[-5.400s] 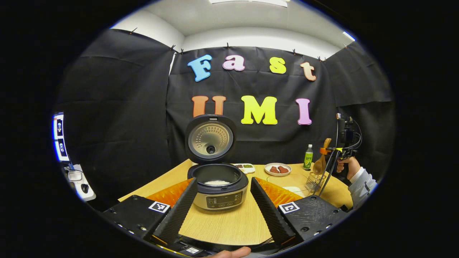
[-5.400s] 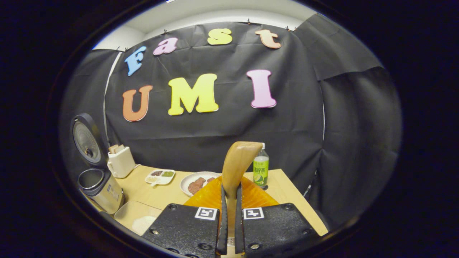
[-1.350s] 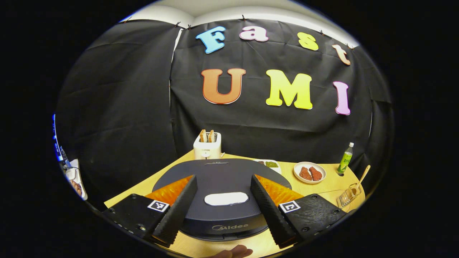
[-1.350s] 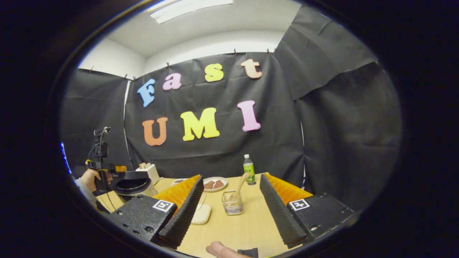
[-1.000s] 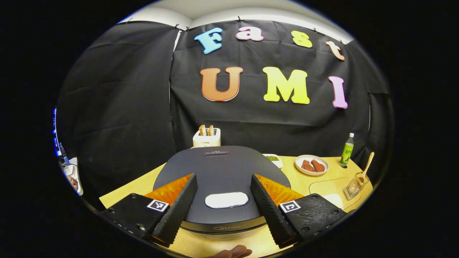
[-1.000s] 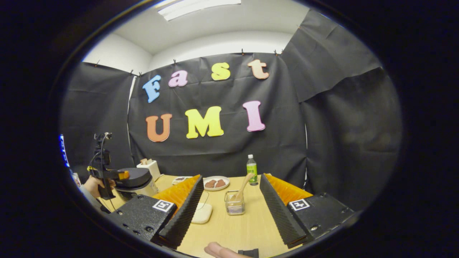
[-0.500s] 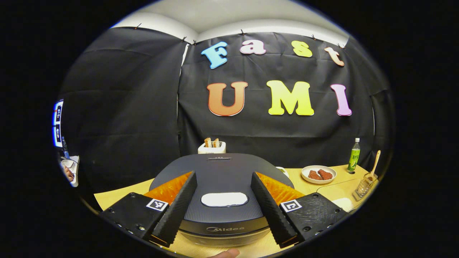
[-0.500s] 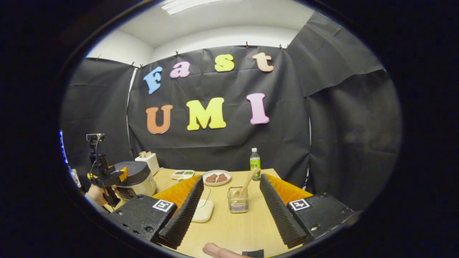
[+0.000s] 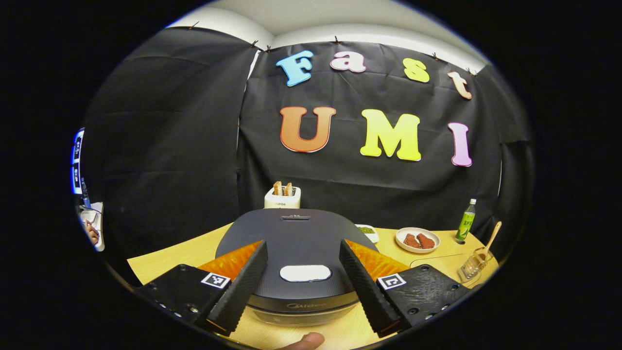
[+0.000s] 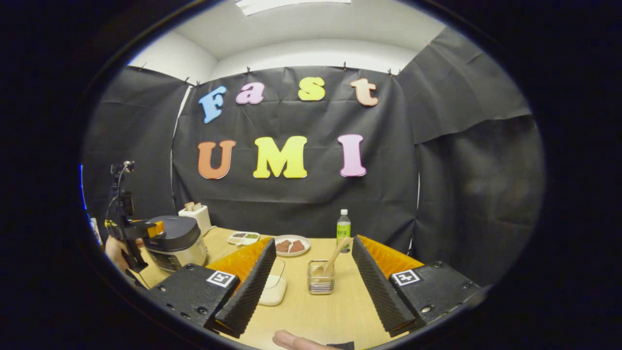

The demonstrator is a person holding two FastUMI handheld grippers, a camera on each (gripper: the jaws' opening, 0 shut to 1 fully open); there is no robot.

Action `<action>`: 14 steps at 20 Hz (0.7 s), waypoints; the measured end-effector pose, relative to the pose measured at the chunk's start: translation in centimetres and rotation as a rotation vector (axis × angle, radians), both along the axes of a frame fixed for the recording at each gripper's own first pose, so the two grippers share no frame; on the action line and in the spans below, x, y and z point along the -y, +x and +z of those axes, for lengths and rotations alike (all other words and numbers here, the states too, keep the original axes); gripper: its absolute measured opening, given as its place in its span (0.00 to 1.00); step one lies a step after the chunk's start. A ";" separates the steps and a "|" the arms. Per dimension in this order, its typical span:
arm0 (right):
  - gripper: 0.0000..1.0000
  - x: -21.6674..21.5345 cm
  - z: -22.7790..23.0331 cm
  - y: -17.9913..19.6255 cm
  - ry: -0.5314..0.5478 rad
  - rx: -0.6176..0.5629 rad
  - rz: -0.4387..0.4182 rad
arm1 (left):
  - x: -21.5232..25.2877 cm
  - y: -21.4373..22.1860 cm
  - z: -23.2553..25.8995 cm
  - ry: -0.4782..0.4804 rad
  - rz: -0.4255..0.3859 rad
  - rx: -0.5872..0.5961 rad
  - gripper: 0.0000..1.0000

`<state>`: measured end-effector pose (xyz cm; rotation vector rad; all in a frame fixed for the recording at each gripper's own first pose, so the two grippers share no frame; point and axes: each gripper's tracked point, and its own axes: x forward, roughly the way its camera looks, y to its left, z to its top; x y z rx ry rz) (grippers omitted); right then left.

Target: Close the left gripper, press the button to open the rice cooker; take a wooden spoon from the chopstick holder with the right hand, scoop a spoonful of rice and pour it into the rice cooker, then put the wooden spoon back into the chopstick holder.

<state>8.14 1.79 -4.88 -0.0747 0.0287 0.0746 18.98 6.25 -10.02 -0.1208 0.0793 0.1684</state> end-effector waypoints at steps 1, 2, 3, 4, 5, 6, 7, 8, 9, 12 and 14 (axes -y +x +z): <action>1.00 -0.4 0.2 -0.1 -0.003 0.003 0.001 | 0.1 -0.7 0.8 0.005 -0.002 0.003 0.95; 1.00 -0.8 0.4 -0.2 -0.005 0.006 0.002 | 0.4 -1.4 1.7 0.012 -0.012 0.007 0.95; 1.00 -1.2 0.5 -0.2 -0.008 0.009 0.001 | 0.7 -2.2 2.7 0.022 -0.023 0.014 0.95; 0.99 -1.4 0.8 -0.2 -0.010 0.013 -0.002 | 0.8 -3.0 3.6 0.035 -0.028 0.021 0.95; 0.99 -1.5 1.1 -0.2 -0.010 0.018 -0.007 | 0.8 -3.9 4.4 0.050 -0.025 0.025 0.95; 1.00 -1.5 1.4 -0.4 -0.009 0.023 -0.014 | 0.6 -4.8 5.0 0.061 -0.020 0.024 0.95; 1.00 -1.6 1.6 -0.4 -0.008 0.027 -0.020 | 0.6 -5.8 5.6 0.064 -0.016 0.022 0.95; 1.00 -1.7 1.8 -0.4 -0.008 0.030 -0.026 | 0.8 -6.9 6.2 0.061 -0.015 0.022 0.95; 1.00 -1.8 2.1 -0.5 -0.008 0.033 -0.031 | 0.9 -7.9 6.8 0.055 -0.018 0.025 0.95; 1.00 -2.6 2.6 -1.3 -0.012 0.032 -0.023 | 1.7 -10.5 7.9 0.049 -0.037 0.031 0.95; 0.99 -2.7 2.7 -1.7 -0.032 0.027 -0.023 | 2.3 -12.1 8.1 0.060 -0.048 0.030 0.95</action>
